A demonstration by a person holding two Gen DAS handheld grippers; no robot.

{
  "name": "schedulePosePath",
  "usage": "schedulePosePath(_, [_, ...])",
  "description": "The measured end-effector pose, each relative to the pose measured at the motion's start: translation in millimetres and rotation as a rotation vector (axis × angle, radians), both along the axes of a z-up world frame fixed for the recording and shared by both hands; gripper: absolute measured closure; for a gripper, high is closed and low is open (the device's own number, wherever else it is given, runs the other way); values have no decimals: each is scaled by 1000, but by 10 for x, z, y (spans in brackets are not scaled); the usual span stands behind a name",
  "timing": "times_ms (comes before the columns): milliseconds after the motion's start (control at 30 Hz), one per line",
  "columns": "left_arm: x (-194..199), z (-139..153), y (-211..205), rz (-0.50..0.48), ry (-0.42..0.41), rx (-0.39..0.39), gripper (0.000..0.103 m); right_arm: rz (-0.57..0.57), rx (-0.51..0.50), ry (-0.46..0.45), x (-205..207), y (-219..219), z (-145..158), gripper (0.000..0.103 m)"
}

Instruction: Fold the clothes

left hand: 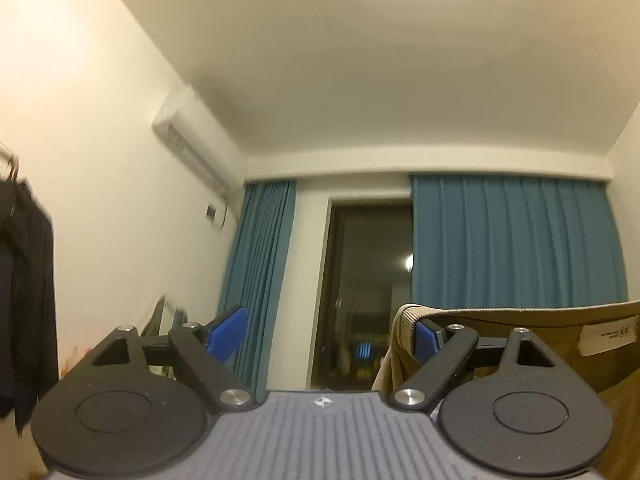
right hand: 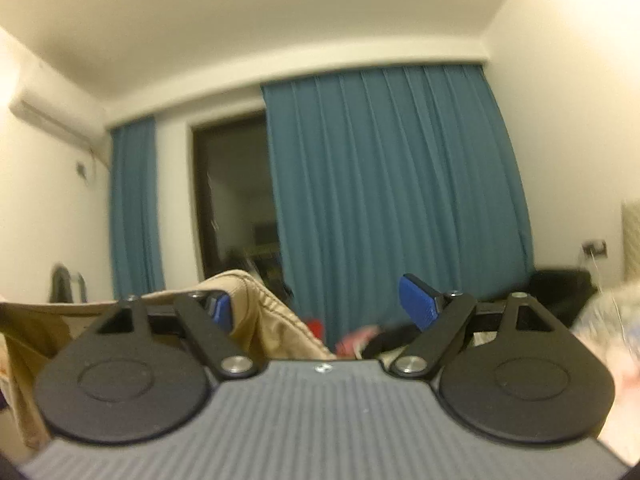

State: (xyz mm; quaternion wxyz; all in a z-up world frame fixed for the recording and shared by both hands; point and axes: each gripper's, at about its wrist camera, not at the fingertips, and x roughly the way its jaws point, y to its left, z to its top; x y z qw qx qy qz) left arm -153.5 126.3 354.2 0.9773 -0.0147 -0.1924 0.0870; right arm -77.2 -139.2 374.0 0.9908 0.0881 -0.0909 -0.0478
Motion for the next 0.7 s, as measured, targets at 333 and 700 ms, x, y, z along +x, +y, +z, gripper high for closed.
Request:
schedulePosePath(333, [-222,249,161,-162,68,-47,9,34,-13,-78,-530,-153,809,19])
schedulePosePath(700, [577,-426,232,-240,248,-61,9,26,0,175,338,-214,-386,19])
